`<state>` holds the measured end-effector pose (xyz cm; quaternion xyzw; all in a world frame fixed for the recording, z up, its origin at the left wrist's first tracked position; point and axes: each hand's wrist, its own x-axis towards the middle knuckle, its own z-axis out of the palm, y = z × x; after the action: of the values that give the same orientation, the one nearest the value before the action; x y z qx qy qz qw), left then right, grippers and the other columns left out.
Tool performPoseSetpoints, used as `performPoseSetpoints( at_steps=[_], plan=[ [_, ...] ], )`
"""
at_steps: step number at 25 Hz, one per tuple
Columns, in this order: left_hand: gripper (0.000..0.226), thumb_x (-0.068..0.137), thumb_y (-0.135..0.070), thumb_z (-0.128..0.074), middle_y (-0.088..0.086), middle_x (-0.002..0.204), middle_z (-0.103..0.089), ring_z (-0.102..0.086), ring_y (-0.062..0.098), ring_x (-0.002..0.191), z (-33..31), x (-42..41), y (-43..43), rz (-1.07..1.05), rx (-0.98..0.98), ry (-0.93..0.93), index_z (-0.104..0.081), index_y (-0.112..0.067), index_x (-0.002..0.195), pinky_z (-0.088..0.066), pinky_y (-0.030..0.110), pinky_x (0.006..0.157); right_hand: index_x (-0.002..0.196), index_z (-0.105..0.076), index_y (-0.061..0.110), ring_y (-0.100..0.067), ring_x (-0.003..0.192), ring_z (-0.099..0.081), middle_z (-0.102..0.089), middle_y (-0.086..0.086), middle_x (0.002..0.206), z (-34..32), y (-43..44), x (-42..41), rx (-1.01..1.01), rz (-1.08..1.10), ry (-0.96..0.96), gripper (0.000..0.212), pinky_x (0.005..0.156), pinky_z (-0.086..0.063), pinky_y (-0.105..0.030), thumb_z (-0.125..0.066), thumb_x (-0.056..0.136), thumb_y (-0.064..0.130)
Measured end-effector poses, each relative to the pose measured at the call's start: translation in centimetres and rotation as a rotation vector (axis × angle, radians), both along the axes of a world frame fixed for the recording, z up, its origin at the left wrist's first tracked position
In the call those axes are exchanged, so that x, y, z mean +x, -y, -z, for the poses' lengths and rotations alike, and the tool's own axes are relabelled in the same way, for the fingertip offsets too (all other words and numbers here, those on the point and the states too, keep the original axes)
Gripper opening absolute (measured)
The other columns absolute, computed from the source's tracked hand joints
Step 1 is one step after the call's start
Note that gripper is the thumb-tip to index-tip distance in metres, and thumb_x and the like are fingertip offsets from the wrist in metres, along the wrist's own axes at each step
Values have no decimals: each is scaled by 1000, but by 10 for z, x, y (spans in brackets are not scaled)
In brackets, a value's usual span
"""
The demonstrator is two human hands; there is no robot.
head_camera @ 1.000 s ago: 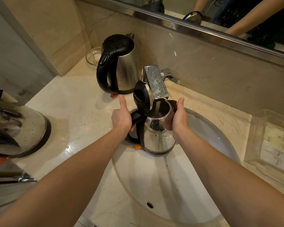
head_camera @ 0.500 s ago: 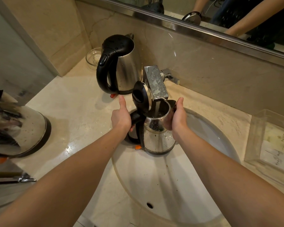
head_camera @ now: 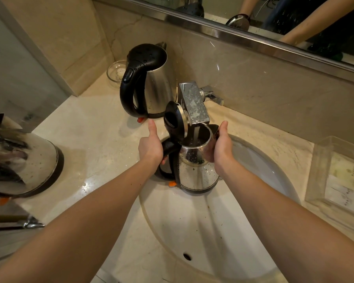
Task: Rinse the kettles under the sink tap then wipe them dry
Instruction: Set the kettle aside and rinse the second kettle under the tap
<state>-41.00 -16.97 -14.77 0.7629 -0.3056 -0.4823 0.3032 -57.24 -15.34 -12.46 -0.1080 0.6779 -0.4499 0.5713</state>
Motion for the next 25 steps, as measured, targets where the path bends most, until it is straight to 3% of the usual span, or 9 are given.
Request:
performPoseSetpoints(
  at_steps=[4, 6, 11, 14, 18, 23, 25],
  plan=[
    [81, 93, -80, -14, 17, 82, -57, -57, 25, 64, -2, -1, 0, 6, 3, 1, -49, -8, 84, -40, 17, 32, 84, -67, 24, -11, 73, -63, -70, 7, 72, -2, -1, -1, -3, 0, 2, 63, 59, -47, -25, -28, 95, 72],
    [82, 93, -80, -13, 18, 83, -57, -57, 25, 64, -2, -1, 0, 10, 7, 8, -50, -8, 85, -41, 17, 33, 86, -68, 25, -11, 75, -63, -70, 6, 76, -3, -1, -1, -7, 4, 10, 62, 61, -47, -26, -28, 96, 71],
    [79, 93, -80, -15, 17, 84, -57, -59, 26, 68, -2, -1, 1, 3, 15, -10, -48, -9, 84, -42, 20, 34, 70, -65, 23, -13, 65, -61, -66, 8, 56, -1, -1, -1, -1, 3, 4, 66, 65, -49, -26, -29, 94, 73],
    [79, 93, -80, -15, 17, 85, -58, -59, 27, 69, -1, -1, 1, 8, 15, -6, -49, -9, 85, -41, 20, 34, 70, -64, 23, -12, 65, -61, -65, 8, 57, -1, -2, -2, -5, 4, 1, 65, 64, -49, -26, -29, 95, 73],
    [77, 94, -79, -14, 16, 82, -55, -57, 23, 63, -3, -2, -1, 29, 10, 10, -45, -10, 80, -44, 23, 38, 82, -67, 25, -12, 74, -64, -70, 5, 76, -2, -3, 0, -15, 4, -2, 62, 66, -50, -26, -28, 96, 71],
    [77, 94, -79, -14, 16, 81, -54, -56, 23, 61, -3, -2, 0, 34, 15, 8, -47, -10, 83, -45, 23, 38, 75, -66, 24, -11, 63, -61, -67, 9, 60, -3, -3, -1, -15, 13, 4, 64, 60, -49, -23, -28, 95, 72],
    [78, 94, -79, -14, 16, 80, -54, -56, 23, 60, -3, -1, 0, 38, 17, 4, -48, -9, 83, -46, 22, 38, 84, -68, 24, -12, 68, -63, -69, 6, 68, -3, -3, 0, -13, 5, -10, 64, 63, -50, -25, -27, 95, 72]
  ],
)
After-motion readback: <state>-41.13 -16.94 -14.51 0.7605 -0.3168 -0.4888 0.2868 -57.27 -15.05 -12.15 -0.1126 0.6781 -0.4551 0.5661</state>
